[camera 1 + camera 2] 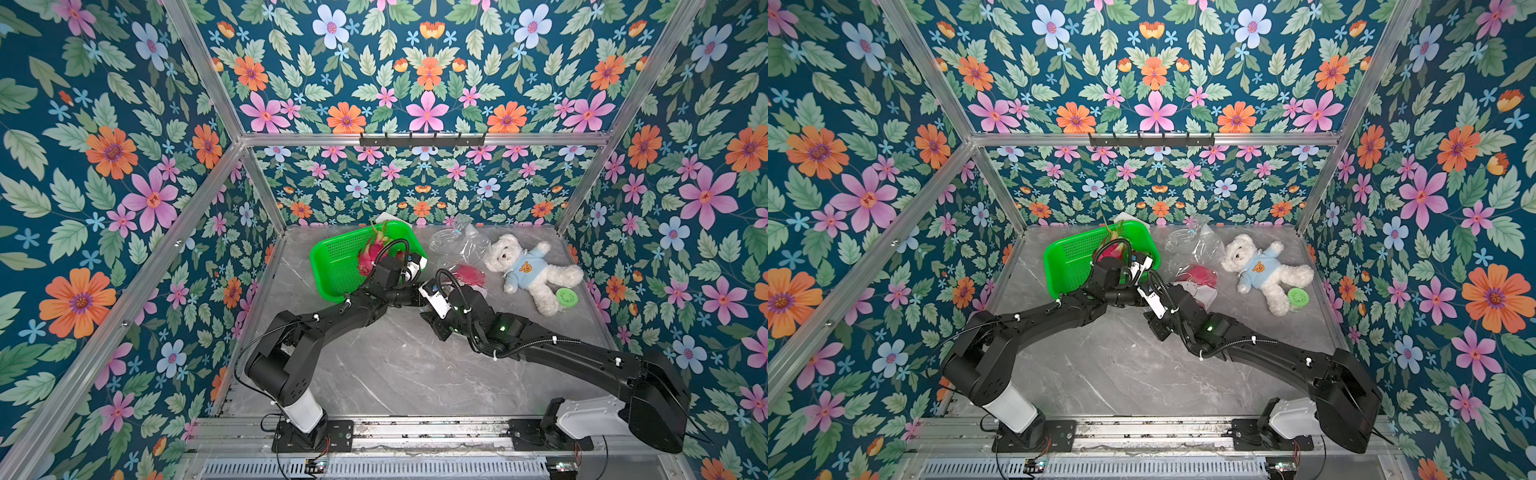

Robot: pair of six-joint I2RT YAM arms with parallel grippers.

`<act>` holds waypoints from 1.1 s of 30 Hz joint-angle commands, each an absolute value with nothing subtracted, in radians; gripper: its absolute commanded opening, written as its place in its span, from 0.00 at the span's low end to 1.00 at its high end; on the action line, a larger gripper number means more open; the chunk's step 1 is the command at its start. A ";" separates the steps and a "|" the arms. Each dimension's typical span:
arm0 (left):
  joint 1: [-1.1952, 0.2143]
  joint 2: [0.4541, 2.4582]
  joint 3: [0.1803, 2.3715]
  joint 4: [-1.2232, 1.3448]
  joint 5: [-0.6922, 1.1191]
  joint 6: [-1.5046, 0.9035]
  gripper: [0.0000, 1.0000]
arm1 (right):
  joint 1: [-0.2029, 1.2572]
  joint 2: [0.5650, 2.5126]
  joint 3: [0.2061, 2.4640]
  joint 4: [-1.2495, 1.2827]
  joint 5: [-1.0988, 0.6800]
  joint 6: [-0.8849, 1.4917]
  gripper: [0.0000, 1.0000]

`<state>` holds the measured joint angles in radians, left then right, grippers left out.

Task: Open the zip-top bag and take out the dragon fruit
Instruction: Pick up the zipper food storage bag at the center of the board.

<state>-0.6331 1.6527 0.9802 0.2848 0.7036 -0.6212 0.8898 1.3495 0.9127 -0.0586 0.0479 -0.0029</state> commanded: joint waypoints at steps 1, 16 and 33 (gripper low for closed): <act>-0.633 1.652 0.985 0.314 0.717 -0.626 0.04 | 0.897 1.361 0.923 -0.039 0.084 -0.034 0.33; -0.630 1.645 0.986 0.308 0.711 -0.613 0.07 | 0.900 1.334 0.896 -0.041 0.085 -0.003 0.00; -0.577 1.283 0.940 0.098 0.344 -0.282 0.72 | 0.787 1.146 1.007 -0.218 -0.096 0.025 0.00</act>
